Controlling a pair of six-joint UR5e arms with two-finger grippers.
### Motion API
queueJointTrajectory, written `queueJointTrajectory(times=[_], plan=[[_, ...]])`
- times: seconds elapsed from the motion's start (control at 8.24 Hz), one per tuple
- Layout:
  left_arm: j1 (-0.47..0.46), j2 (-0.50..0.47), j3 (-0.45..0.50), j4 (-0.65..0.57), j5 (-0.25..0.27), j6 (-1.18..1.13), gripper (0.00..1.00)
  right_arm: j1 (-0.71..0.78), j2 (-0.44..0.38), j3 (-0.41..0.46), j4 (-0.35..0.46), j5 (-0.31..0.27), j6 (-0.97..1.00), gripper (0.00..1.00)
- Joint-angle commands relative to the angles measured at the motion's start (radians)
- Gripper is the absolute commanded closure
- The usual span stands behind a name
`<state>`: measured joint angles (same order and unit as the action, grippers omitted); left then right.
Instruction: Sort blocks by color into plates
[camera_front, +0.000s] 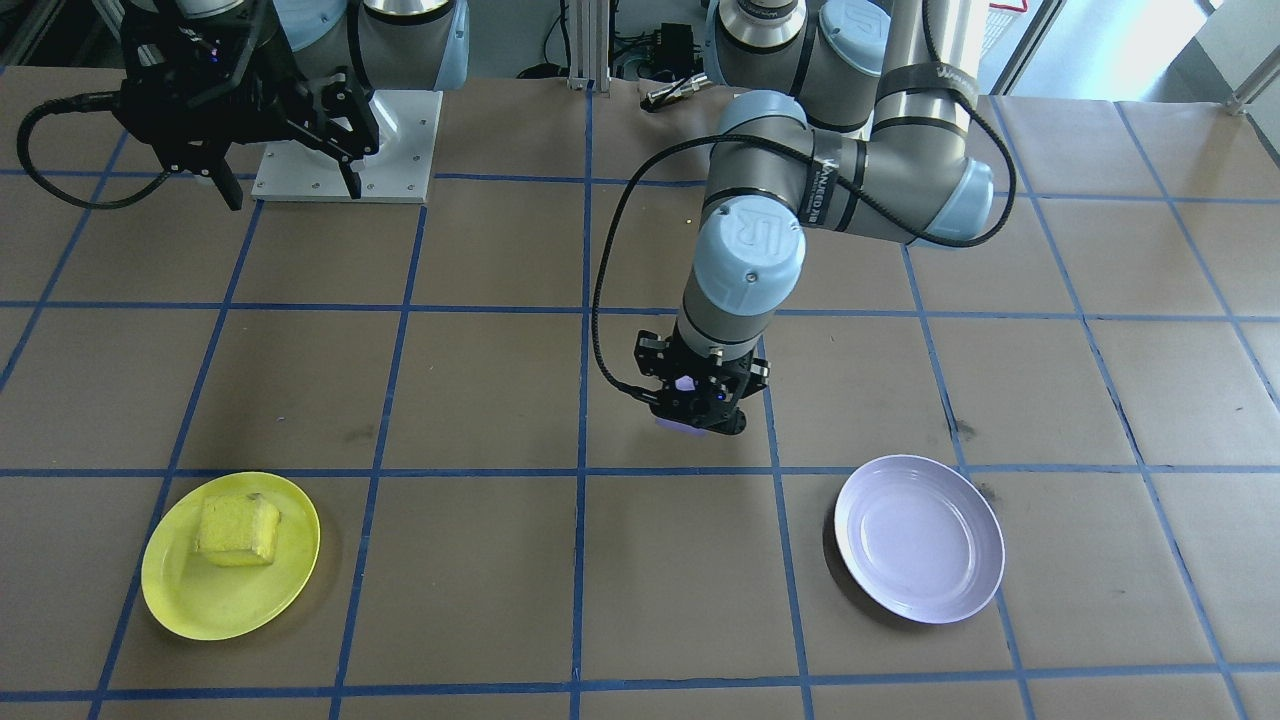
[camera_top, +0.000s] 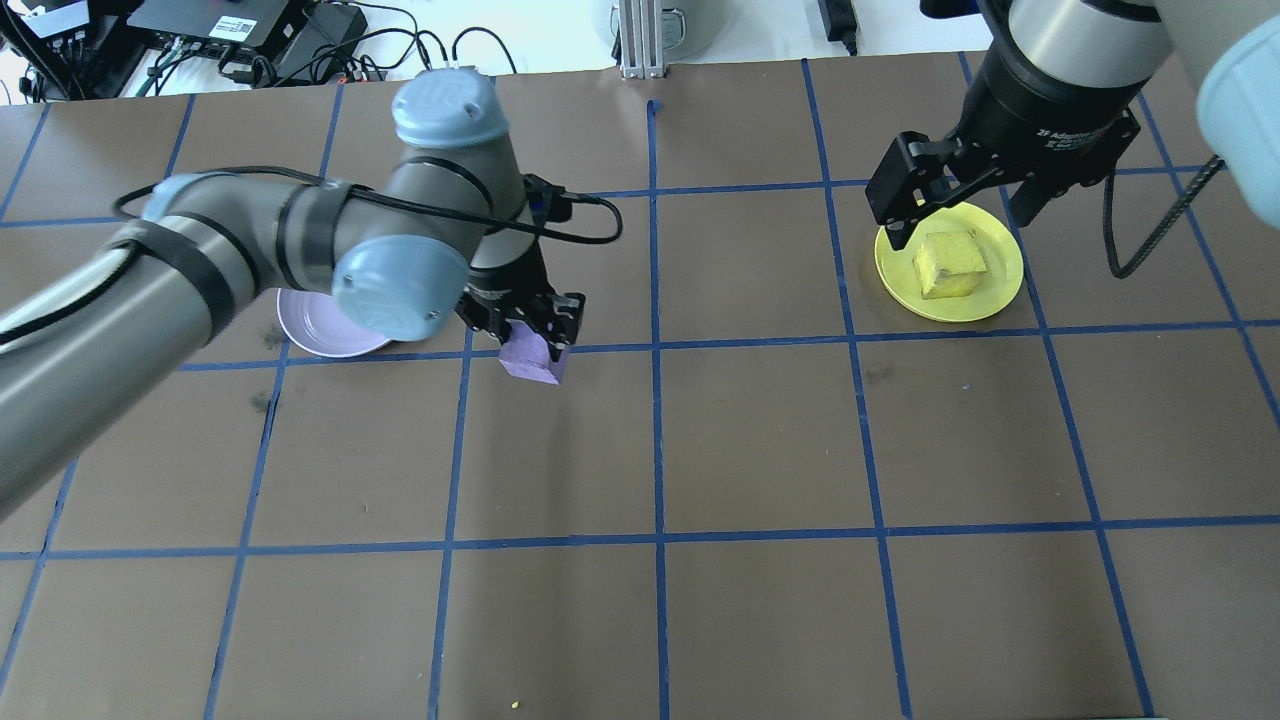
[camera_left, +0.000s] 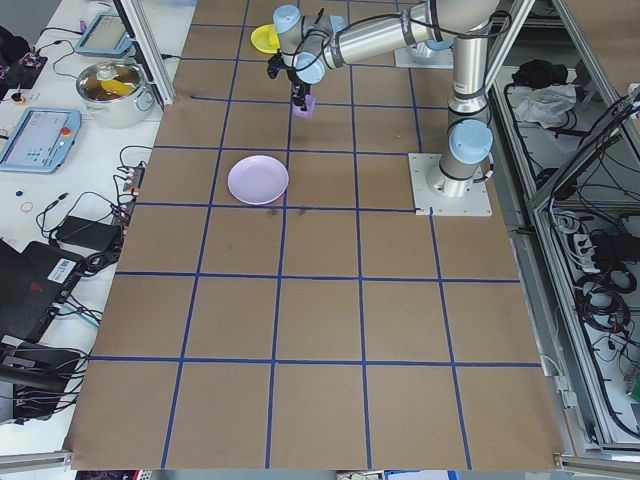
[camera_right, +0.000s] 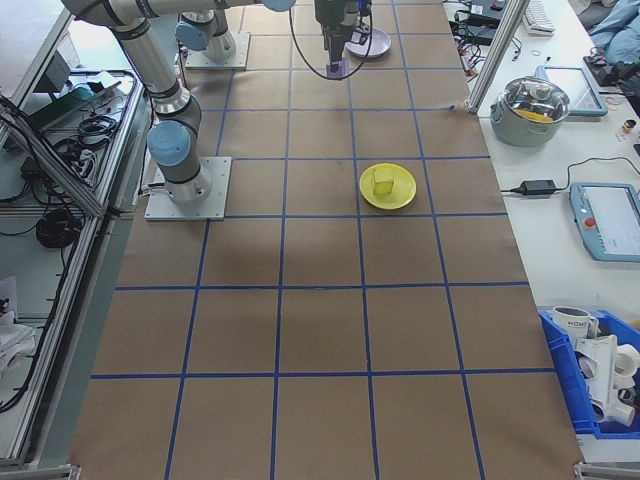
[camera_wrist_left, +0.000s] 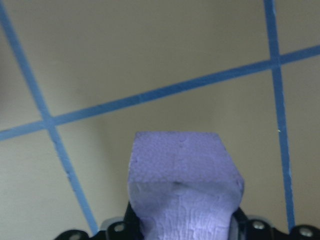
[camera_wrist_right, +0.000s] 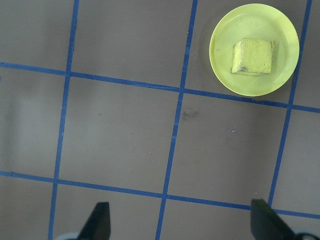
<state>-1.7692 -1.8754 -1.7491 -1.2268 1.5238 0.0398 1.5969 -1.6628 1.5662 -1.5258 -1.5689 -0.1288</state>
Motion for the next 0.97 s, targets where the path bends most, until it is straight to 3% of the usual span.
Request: queueJointTrajectory(times=[0.0,0.49,0.73,0.85], plan=[[0.205,0.061,0.071,-0.014,0.002,0.136,1.00,0.000,0.000,0.000,0.001,0.000,0.000,0.00],[0.444,0.016,0.123,0.000,0.004,0.389,1.00,0.000,0.000,0.000,0.001,0.000,0.000,0.00],[0.455,-0.048,0.138,0.003,0.007,0.390,1.00,0.000,0.000,0.000,0.001,-0.002,0.000,0.00],[0.455,-0.083,0.151,0.000,0.056,0.388,1.00,0.000,0.000,0.000,-0.001,-0.002,0.000,0.00]])
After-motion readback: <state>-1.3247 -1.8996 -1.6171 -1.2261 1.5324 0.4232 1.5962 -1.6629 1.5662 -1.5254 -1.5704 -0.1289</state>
